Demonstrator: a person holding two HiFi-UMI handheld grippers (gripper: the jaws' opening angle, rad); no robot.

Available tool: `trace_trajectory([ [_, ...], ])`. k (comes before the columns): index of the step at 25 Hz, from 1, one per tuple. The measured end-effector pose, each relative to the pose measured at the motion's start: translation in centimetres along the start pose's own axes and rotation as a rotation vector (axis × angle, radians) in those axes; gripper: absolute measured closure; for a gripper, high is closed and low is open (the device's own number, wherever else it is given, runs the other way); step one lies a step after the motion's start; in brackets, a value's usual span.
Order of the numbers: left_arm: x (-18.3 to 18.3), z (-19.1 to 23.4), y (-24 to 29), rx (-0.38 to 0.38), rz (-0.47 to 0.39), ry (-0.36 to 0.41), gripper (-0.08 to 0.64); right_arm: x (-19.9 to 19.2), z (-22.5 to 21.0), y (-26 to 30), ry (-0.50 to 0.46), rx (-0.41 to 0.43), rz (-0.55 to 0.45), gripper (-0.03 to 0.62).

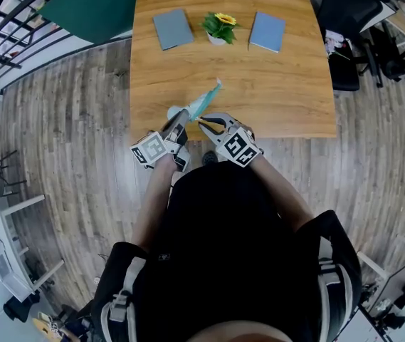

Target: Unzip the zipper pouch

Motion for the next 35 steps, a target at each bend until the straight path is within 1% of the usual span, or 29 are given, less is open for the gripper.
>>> trace_trajectory([
  [5, -0.3, 0.0, -0.3, -0.005, 0.003, 0.003, 0.551, 0.3, 0.4, -0.1, 0.001, 0.005, -0.019, 0.555],
  [11, -1.0, -0.1, -0.8, -0.007, -0.001, -0.006, 0.551, 0.0, 1.1, -0.4, 0.018, 0.006, -0.041, 0.583],
  [17, -1.6, 0.0, -1.3, -0.005, -0.004, -0.030, 0.552, 0.0, 1.5, -0.9, 0.014, -0.031, -0.043, 0.583],
  [26, -2.7, -0.2, -1.3, -0.006, 0.019, -0.038, 0.554, -0.5, 1.3, -1.9, 0.023, -0.090, -0.033, 0.584],
  [35, -2.8, -0.7, -0.7, -0.022, 0.031, -0.038, 0.554, -0.5, 0.7, -2.4, 0.023, -0.117, -0.025, 0.584],
])
Point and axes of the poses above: the fingertips, and each gripper's own axes: y forward along the fingers, z to its left, x out of its top, the point moved 5 cm from there along -y, backward along the fingers, and after that the axes turned 12 degrees about x, right-handed, at the moved point
